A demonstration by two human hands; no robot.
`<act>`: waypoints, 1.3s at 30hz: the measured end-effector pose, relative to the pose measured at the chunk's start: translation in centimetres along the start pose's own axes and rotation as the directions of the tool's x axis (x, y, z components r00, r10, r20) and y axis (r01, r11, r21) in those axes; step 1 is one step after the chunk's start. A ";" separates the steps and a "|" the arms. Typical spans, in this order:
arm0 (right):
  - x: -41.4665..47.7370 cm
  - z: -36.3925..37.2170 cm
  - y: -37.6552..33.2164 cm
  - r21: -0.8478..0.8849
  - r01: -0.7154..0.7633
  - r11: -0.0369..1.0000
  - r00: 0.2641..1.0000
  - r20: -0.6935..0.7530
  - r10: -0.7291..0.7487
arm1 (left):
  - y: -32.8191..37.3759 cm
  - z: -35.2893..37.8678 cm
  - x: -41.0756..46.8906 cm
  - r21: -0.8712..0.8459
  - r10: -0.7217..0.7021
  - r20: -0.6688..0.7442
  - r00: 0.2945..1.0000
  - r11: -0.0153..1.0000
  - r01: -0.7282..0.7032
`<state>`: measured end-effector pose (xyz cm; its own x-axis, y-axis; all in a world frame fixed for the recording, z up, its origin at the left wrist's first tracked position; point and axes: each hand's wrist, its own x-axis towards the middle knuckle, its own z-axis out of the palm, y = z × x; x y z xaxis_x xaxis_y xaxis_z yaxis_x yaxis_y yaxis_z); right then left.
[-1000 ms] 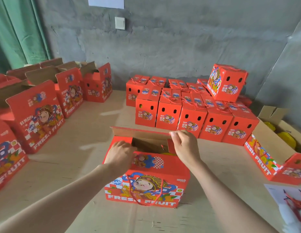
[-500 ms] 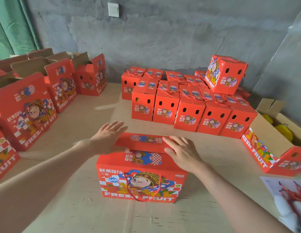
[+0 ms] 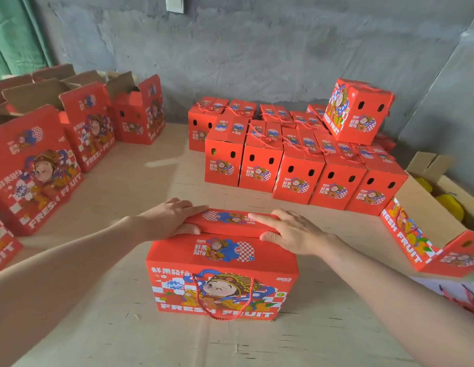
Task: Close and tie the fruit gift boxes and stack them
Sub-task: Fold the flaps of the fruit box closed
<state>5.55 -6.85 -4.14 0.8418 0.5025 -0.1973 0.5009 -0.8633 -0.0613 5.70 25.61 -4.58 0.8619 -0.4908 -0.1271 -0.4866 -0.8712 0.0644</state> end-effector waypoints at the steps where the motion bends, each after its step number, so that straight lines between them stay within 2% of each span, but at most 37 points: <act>1: 0.0 0.2 0.0 0.013 0.007 1.000 1.000 -0.008 -0.007 | 0.1 0.1 0.1 -0.017 -0.017 0.004 1.000 1.000 0.017; 5: 0.2 0.5 0.1 0.003 0.026 1.000 0.999 -0.032 -0.026 | 0.4 0.2 0.0 -0.100 -0.076 0.056 0.996 0.992 0.081; 10: -0.2 0.7 -0.2 0.016 0.016 1.000 0.999 -0.043 -0.015 | 0.6 0.8 -0.3 -0.124 -0.113 0.013 0.993 0.986 0.114; 19: 0.0 -0.3 -0.1 -0.097 0.021 0.995 0.999 0.029 -0.019 | 1.2 1.1 -0.7 -0.182 -0.174 0.010 0.985 0.968 0.173; 21: 0.0 -0.2 -0.1 -0.094 0.022 0.995 1.000 0.024 -0.020 | 1.2 0.7 -0.7 -0.294 -0.221 0.011 0.975 0.931 0.214; 23: -0.1 -0.2 -0.2 -0.065 0.014 0.998 1.000 0.018 -0.013 | 1.2 0.6 -0.7 -0.507 -0.311 -0.042 0.950 0.826 0.248; 25: -0.2 -0.1 -0.3 -0.035 0.008 0.999 1.000 0.015 -0.007 | 1.3 1.0 -0.7 -0.694 -0.450 -0.137 0.882 0.679 0.238; 28: -0.2 -0.2 -0.3 -0.021 0.005 1.000 1.000 0.020 -0.004 | 1.8 2.4 -1.5 -0.899 -0.733 -0.154 0.663 0.382 0.213; 29: -0.2 -0.2 -0.3 -0.023 0.007 1.000 1.000 0.022 -0.006 | 1.9 2.8 -1.9 -0.938 -0.783 -0.129 0.609 0.295 0.180; 30: -0.2 -0.3 -0.3 -0.028 0.012 1.000 1.000 0.025 -0.011 | 2.0 3.0 -2.3 -0.959 -0.806 -0.103 0.583 0.237 0.158; 32: -0.3 -0.4 -0.4 -0.051 0.018 0.999 0.999 0.030 -0.017 | 2.1 3.3 -3.0 -0.978 -0.803 -0.024 0.596 0.143 0.153; 36: -0.6 -0.1 -1.4 -0.091 -0.020 0.996 0.999 -0.033 0.017 | 2.3 3.8 -4.3 -0.997 -0.721 0.081 0.689 -0.053 0.061; 39: -0.6 1.5 -4.1 -0.026 -0.037 0.999 0.986 -0.162 0.032 | 1.8 3.7 -4.5 -0.997 -0.683 0.072 0.726 -0.032 0.069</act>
<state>2.63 -3.68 -5.25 0.8788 0.4757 -0.0385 0.4748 -0.8796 -0.0290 0.39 26.29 -7.57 0.9484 0.2394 -0.2080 0.2172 -0.0122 0.9761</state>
